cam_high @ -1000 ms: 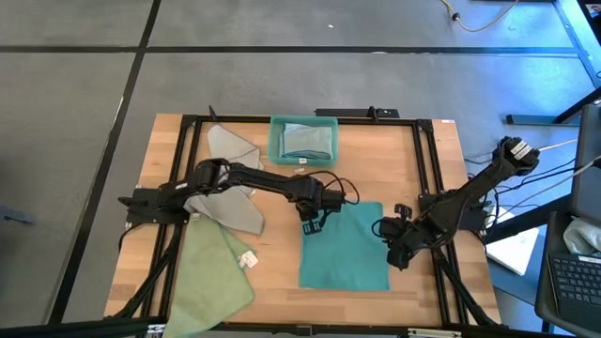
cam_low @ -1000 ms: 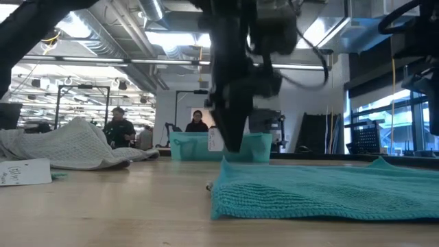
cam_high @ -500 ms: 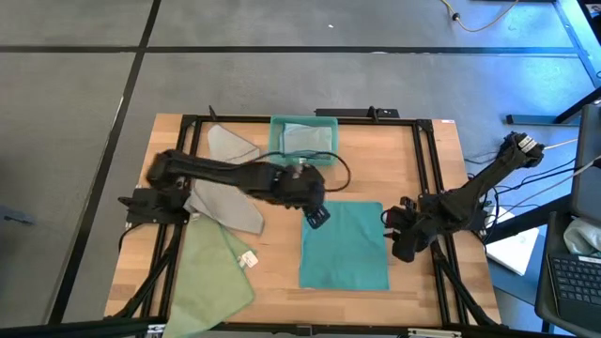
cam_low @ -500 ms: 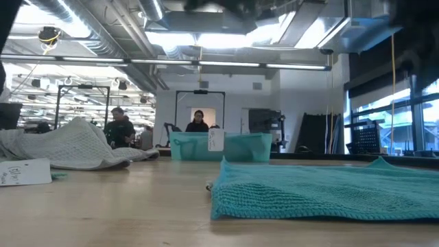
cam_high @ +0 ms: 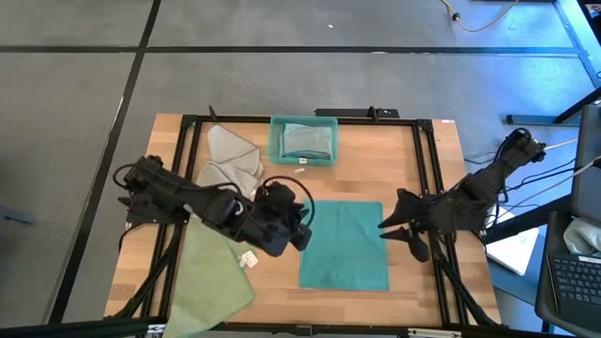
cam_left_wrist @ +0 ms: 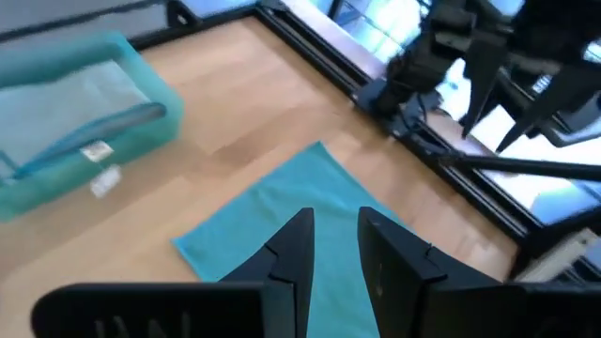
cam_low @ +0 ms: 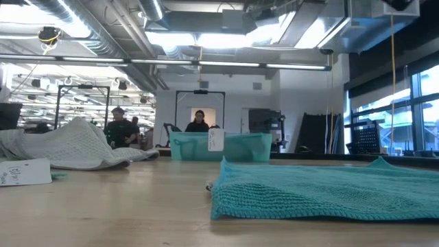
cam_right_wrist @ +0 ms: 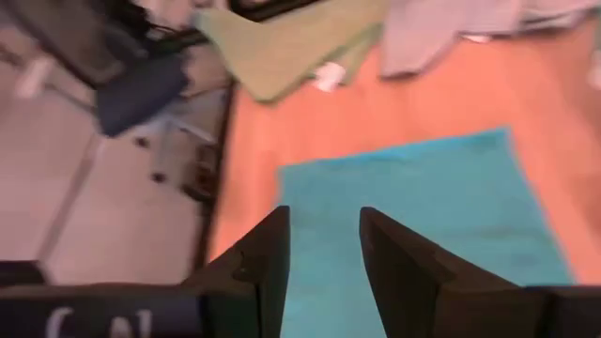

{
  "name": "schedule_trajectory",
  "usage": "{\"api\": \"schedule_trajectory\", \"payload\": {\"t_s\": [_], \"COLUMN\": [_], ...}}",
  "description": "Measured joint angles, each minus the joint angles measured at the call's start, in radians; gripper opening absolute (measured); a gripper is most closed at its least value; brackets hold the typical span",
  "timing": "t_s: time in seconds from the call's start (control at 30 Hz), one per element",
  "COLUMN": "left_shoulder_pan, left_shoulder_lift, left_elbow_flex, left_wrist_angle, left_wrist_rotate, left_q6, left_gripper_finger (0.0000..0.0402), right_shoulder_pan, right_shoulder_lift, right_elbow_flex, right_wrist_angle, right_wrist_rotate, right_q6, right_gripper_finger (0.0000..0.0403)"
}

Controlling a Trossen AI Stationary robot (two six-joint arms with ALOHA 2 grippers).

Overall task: Fold microfiber towels
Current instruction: Prepare the blue towel, then fold the gray towel

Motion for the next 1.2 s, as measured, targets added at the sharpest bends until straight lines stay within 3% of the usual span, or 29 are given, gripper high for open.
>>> {"api": "schedule_trajectory", "payload": {"t_s": [0.23,0.4,0.53,0.73,0.9,1.2], "left_shoulder_pan": [-0.002,0.04,0.085,0.131,0.157,0.188], "left_shoulder_lift": [0.012,0.013,0.021,0.021,0.021,-0.035], "left_elbow_flex": [0.0,0.0,-0.036,-0.106,-0.205,-0.515], "left_wrist_angle": [-0.063,-0.332,-0.444,-0.444,-0.443,-0.307], "left_wrist_rotate": [0.096,0.258,0.339,0.444,0.447,0.475], "left_q6": [-0.014,-0.027,0.075,0.291,0.444,0.539], "left_gripper_finger": [0.0078,0.0078,0.0078,0.0078,0.0078,0.0081], "right_shoulder_pan": [0.0,0.0,0.0,0.0,0.0,0.0], "right_shoulder_lift": [0.001,0.001,0.001,0.001,0.001,0.002], "right_elbow_flex": [0.015,0.015,0.015,0.015,0.015,0.015], "right_wrist_angle": [0.129,0.142,0.142,0.142,0.142,0.142], "right_wrist_rotate": [-0.086,-0.086,-0.086,-0.086,-0.085,-0.085], "right_q6": [0.0,0.0,-0.001,-0.001,-0.001,-0.001], "right_gripper_finger": [0.0133,0.0133,0.0133,0.0133,0.0133,0.0133]}}
